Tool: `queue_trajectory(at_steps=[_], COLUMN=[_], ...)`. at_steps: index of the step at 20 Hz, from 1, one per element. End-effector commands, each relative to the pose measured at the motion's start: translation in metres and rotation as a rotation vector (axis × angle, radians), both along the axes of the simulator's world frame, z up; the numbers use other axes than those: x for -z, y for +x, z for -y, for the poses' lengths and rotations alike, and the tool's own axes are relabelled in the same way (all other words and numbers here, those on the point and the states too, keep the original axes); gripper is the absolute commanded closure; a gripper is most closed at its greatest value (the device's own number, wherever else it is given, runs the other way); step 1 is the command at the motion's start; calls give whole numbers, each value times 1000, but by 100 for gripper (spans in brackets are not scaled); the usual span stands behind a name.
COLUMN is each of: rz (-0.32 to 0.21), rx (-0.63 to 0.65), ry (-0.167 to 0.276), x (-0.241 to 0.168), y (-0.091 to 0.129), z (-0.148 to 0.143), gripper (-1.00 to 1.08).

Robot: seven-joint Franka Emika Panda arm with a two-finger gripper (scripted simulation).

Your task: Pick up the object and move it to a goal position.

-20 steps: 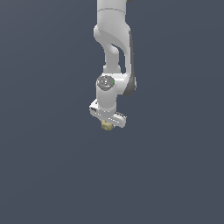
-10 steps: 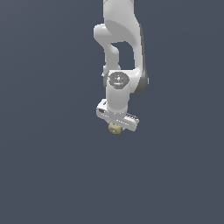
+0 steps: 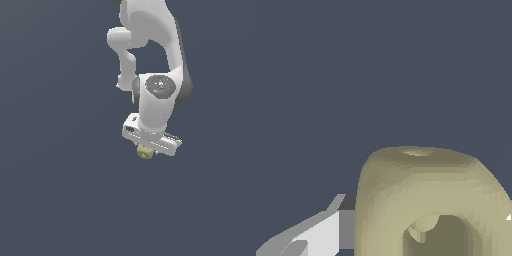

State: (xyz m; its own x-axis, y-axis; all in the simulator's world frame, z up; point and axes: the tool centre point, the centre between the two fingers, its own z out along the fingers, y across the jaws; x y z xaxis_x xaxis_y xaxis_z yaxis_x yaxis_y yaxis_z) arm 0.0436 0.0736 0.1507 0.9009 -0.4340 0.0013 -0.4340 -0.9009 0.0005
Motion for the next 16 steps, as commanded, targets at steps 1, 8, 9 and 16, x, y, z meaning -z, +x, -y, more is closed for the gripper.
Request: queue_trajectory(at_steps=[1, 8, 9, 16], rz=[-1, -1, -1, -1], rx=[1, 1, 1, 1], ry=[0, 0, 0, 0], x=[-11, -38, -41, -61], y=[12, 40, 44, 67], z=[-11, -37, -41, -61], gripper=[108, 108, 108, 108])
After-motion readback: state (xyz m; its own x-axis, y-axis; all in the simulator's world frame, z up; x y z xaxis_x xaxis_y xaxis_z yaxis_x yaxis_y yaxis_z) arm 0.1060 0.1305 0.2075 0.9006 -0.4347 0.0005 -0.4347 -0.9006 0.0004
